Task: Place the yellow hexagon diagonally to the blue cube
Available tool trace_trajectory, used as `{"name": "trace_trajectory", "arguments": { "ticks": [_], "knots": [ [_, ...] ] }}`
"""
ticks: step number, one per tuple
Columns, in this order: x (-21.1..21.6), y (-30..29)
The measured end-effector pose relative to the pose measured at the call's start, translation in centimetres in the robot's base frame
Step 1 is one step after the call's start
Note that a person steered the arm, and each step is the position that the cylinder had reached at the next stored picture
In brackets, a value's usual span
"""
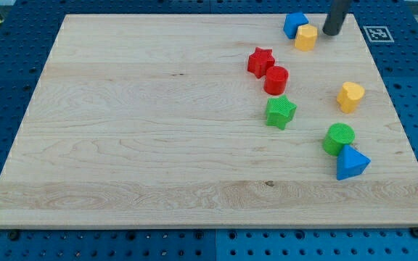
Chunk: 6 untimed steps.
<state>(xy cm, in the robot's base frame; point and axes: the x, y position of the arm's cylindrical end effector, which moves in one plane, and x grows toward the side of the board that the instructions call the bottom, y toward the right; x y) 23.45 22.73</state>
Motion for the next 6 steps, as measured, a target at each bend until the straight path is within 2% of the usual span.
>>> {"name": "trace_trajectory", "arguments": {
  "ticks": [2, 4, 6],
  "knots": [
    [-1.3, -0.9],
    [-0.7, -6.7],
    [0.2, -6.7]
  ]
}}
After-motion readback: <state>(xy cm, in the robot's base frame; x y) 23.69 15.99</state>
